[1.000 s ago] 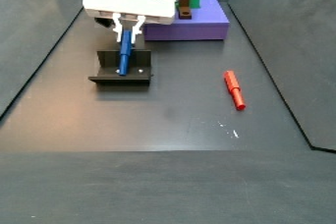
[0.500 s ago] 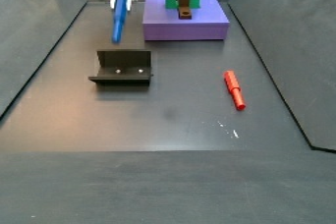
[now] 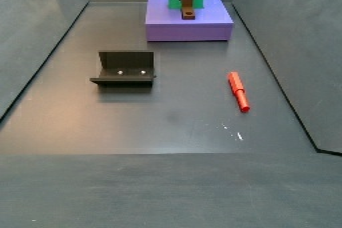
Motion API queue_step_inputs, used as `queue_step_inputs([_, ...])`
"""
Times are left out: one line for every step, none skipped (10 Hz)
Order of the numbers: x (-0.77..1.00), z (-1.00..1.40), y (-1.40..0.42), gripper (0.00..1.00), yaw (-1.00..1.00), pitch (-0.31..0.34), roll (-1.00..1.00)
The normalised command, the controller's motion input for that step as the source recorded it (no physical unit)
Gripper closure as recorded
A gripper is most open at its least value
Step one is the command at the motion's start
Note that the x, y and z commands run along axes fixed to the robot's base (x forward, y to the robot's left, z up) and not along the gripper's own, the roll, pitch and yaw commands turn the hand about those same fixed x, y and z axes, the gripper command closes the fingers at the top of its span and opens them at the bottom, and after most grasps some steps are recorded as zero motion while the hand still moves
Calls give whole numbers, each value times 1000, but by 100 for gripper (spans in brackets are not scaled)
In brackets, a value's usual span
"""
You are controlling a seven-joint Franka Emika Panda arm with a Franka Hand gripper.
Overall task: Pick up the blue object. Move up. Place the blue object on the fixture. Regrasp the blue object. Move to above the board. Insert the blue object.
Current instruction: Move to above the board.
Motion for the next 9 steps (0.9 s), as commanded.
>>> queue_step_inputs([-940,292,-1400,100,-95,149,-1000])
queue_step_inputs([-951,274,-1400,100,-92,148,-1000])
queue_step_inputs([-1035,285,-1400,100,-76,141,-1000])
queue_step_inputs([-1034,270,-1400,100,-68,148,-1000])
queue_step_inputs([-1025,284,-1400,100,-60,155,-1000])
queue_step_inputs([-599,153,-787,100,-44,157,-1000])
queue_step_inputs([-233,46,-262,100,-30,156,-1000])
queue_step_inputs([-99,7,-65,100,-21,153,-1000])
queue_step_inputs([-83,24,-24,100,-8,139,-1000])
